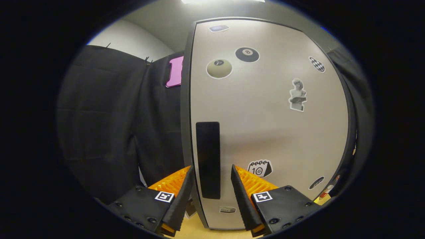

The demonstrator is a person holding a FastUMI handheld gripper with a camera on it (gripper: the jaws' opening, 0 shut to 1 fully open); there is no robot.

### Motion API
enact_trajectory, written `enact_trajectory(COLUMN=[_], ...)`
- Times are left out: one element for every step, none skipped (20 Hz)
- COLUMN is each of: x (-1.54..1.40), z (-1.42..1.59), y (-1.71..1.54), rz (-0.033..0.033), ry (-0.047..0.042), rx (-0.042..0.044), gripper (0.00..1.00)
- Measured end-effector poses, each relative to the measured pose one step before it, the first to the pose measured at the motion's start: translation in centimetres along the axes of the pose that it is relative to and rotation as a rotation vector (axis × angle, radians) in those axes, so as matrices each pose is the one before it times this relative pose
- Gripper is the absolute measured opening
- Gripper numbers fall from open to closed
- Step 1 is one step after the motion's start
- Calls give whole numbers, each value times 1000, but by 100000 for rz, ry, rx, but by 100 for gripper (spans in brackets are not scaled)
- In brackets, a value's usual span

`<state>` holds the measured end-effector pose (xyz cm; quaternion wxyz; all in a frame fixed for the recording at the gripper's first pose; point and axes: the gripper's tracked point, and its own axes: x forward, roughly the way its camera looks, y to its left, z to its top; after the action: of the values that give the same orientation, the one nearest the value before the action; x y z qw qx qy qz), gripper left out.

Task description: Open the shoe cabinet door, grab the shoes and put them into the shoe cabinet, then close the shoe cabinet door.

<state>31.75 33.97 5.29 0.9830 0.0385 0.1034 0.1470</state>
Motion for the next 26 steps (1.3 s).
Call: enact_trajectory(x=[326,303,405,-301,-153,-134,-359,-250,-362,-843,-1043,-1514,-300,-534,-895,-1059,-702,-690,-583,-682,-567,-630,-551,-647,-504,-405], z=[-248,-123,-58,69,-114,1,48,-336,-55,-115,-225,-56,-20,-98,-9,18,39,-90,60,-27,44,-43,22,-62,-44,-28], y=[19,-93,66,79,42,25,69,-117,155,197,300,458,-61,3,-5,100,-149,-46,-150,-152,-122,-166,-246,-206,-344,-373], rz=[-418,-753,55,-208,643,1205,1934,2153,2316,2441,2038,1958,1850,1732,1259,894,655,509,312,-44,-177,-257,-301,-209,-317,-332], ry=[1435,895,995,733,909,619,-28,574,-200,17,293,-852,-80,-395,-212,-336,-377,99,-356,-256,-328,-297,-37,16,-59,125], rx=[-267,86,1024,665,-591,-390,-1290,-238,-802,-680,-149,-393,332,185,-23,-533,-299,459,148,37,-229,-146,404,758,1131,42], gripper=[68,61,53,38,37,32,27,20,12,12,12,12,12,12,12,12,12,12,12,12,12,12,12,12,12,12])
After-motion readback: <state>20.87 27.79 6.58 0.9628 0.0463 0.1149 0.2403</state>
